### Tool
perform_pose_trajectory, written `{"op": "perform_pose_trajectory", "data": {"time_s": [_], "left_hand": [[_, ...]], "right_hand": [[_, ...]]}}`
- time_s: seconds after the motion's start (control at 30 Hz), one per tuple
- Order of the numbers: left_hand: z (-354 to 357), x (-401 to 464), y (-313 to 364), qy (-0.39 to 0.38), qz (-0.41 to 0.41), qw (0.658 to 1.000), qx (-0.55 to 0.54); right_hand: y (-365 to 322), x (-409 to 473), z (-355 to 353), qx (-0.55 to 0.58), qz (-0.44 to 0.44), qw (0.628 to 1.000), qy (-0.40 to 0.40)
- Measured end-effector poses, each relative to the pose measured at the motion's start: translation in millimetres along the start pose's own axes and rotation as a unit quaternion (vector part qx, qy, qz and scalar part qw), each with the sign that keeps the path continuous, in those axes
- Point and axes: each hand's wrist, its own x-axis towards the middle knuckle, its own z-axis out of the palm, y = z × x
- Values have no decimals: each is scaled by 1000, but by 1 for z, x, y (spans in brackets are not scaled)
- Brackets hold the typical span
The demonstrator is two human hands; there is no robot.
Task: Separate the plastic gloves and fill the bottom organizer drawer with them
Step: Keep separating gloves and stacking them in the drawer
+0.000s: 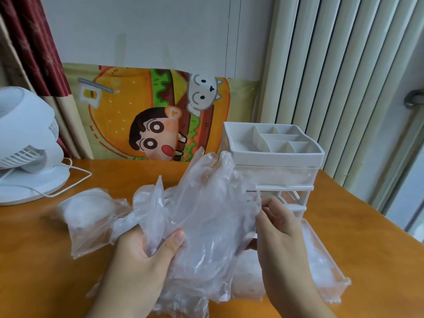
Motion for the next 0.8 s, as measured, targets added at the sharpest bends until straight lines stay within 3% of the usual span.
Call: {"op": "perform_pose_trajectory", "data": {"time_s": [0.17,0.4,0.63,0.8], "left_hand": [[-1,0,-2,-16,2,999,39],[-1,1,0,-27,-3,998,52],[-2,1,-3,-27,12,998,55],[0,2,-3,38,26,999,-9]], "right_hand": [[-5,-1,-2,-14,-32,997,-67],[-4,5,-6,18,-14,999,37],[-4,10,-11,46,3,995,85],[-3,7,-8,181,59,982,-1]]}}
